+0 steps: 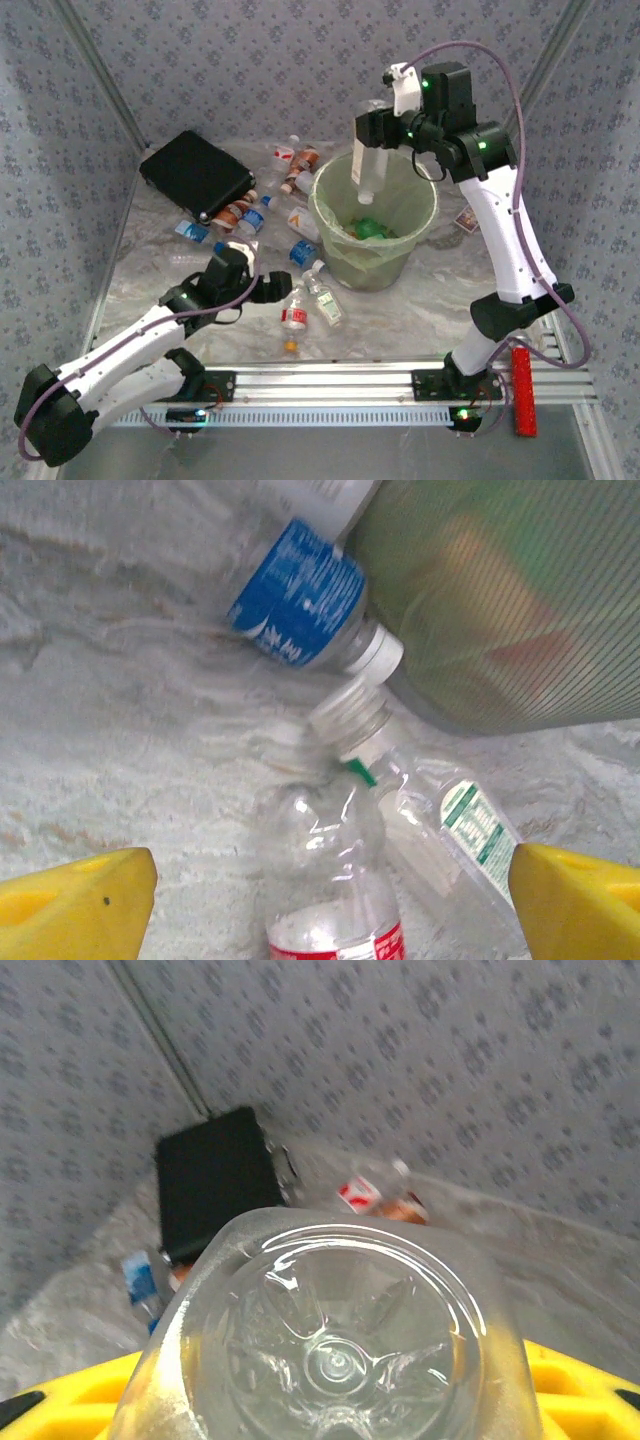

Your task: Put the plastic bottles in the bin

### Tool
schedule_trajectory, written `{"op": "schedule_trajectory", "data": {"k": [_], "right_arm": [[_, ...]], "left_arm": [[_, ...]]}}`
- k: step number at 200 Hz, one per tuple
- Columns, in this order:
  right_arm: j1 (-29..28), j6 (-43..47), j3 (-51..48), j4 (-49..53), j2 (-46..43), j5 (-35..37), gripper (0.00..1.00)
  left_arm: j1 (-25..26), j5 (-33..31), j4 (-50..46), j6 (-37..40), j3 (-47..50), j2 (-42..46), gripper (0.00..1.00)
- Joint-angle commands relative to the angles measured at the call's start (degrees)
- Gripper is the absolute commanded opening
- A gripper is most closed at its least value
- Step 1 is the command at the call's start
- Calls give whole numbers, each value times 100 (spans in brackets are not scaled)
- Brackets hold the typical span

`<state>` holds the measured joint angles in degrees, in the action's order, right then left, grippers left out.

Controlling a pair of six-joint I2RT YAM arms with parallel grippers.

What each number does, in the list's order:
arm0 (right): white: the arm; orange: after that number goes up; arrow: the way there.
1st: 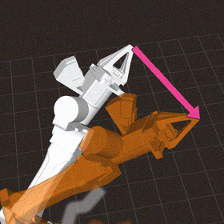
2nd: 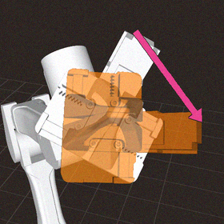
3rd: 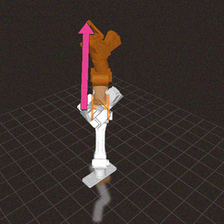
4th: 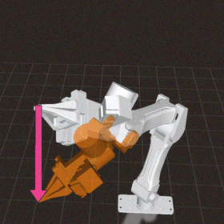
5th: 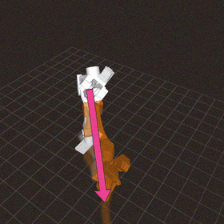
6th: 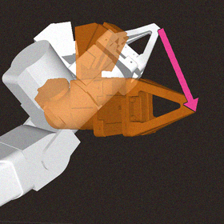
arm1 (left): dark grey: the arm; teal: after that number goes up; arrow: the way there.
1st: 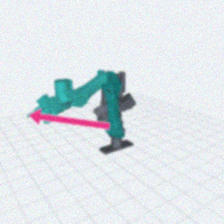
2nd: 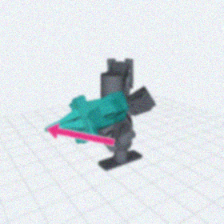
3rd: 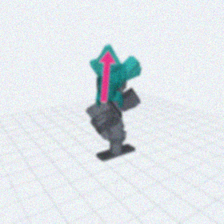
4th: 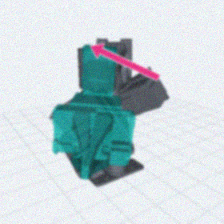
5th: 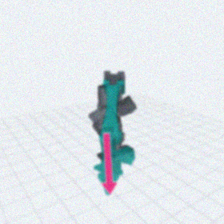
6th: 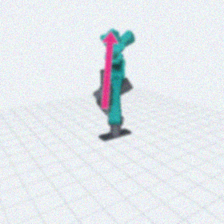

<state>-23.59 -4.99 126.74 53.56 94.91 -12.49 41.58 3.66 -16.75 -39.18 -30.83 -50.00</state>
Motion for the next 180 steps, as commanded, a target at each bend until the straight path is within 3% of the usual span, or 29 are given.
{"op": "schedule_trajectory", "data": {"k": [1, 44, 91, 150, 180], "right_arm": [[30, 412, -155, 836, 51, 367, 45], [38, 569, -987, 1133, 149, 624, 43], [29, 526, -2367, 577, 231, 456, 42], [108, 559, -3029, -54, 678, 176, 43], [113, 557, -3168, -273, 833, 28, 52]], "left_arm": [[204, -293, -64, -405, 24, -17, 90], [517, -450, -361, -553, -37, -268, 89], [1061, -823, -339, -981, 105, -419, 88], [1385, -905, -313, -1229, 137, -703, 88], [1451, -907, -136, -1294, 182, -855, 87]]}}
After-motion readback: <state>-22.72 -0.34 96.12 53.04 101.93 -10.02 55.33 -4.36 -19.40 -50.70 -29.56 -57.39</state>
